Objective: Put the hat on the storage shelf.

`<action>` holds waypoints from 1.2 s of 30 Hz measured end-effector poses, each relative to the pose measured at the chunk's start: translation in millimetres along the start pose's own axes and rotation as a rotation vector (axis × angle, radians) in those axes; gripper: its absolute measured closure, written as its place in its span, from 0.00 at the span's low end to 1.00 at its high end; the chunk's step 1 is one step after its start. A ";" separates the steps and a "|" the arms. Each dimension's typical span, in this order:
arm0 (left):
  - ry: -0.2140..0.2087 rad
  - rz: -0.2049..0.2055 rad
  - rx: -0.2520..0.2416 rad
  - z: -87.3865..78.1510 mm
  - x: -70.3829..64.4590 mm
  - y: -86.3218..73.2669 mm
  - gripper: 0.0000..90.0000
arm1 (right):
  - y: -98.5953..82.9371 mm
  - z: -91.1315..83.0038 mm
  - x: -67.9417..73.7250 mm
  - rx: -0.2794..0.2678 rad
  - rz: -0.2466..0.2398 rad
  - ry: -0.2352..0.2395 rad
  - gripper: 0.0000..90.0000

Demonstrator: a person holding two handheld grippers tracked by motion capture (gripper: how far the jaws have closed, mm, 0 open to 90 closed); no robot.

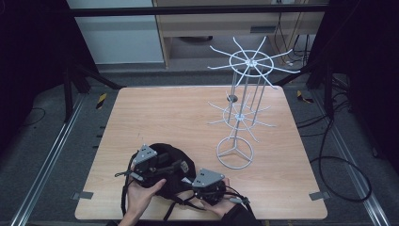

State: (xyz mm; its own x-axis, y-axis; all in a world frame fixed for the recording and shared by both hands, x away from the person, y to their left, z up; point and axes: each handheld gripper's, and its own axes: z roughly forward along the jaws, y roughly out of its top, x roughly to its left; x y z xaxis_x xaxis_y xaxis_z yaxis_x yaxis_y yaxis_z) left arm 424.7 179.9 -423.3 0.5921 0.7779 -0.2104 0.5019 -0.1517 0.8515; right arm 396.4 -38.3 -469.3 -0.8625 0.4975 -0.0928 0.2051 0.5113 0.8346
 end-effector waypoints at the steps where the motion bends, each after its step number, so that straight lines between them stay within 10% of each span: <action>1: 0.007 -0.011 0.006 5.0 -0.7 0.3 0.42 | -0.2 0.4 0.2 0.000 0.000 0.002 0.90; 14: 0.010 -0.058 0.062 27.2 -0.4 0.6 0.56 | -0.4 3.4 3.0 0.005 -0.016 0.027 0.89; 24: -0.038 -0.083 0.021 11.8 1.5 4.6 0.81 | 2.9 -17.8 -9.5 -0.089 0.081 0.104 0.72; 36: -0.124 -0.034 -0.057 -25.8 -0.5 17.3 0.91 | -6.1 -46.2 -40.7 -0.164 0.201 -0.018 0.63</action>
State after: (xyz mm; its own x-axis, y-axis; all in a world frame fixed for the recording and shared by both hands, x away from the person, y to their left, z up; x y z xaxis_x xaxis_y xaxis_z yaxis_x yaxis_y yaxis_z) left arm 416.9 192.6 -396.0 0.6506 0.7001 -0.2943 0.4886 -0.0892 0.8679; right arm 408.9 -94.1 -445.5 -0.8032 0.5910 0.0754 0.2928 0.2813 0.9139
